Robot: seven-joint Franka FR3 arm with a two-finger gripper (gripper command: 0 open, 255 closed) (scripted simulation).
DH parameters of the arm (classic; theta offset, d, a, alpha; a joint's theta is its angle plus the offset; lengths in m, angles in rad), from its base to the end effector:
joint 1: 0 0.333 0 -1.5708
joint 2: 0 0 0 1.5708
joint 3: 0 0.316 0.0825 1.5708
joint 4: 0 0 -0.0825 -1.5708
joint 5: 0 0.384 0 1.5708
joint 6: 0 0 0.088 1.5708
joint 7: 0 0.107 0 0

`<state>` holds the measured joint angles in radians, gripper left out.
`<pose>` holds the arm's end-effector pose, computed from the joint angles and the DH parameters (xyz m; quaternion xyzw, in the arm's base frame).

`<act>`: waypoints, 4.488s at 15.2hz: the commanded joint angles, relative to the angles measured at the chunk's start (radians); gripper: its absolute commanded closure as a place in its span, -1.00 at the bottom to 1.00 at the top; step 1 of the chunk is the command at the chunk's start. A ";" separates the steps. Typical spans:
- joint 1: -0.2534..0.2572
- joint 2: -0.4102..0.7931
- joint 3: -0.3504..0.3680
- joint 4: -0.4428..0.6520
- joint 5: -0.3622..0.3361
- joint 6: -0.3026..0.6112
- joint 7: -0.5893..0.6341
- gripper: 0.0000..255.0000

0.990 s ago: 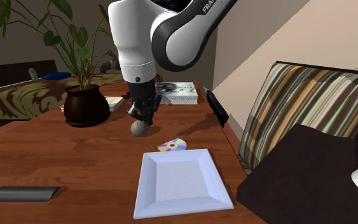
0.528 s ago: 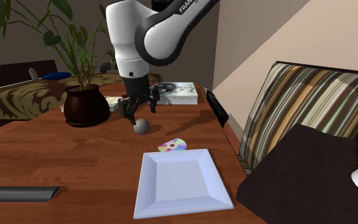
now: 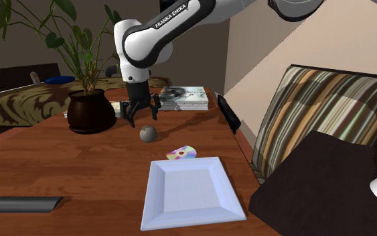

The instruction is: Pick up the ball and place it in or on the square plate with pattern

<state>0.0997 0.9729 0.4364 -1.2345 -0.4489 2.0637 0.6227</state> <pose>0.6917 0.2839 0.2014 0.9995 -0.0115 -0.0162 0.0254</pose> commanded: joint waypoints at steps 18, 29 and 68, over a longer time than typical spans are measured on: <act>0.013 0.074 -0.014 0.042 -0.008 0.031 0.000 1.00; -0.003 0.012 0.001 0.011 0.004 -0.002 -0.004 1.00; 0.070 -0.104 -0.147 -0.371 -0.217 0.625 0.374 1.00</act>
<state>0.1749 0.8821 0.2848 -1.5947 -0.6682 2.6920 0.9990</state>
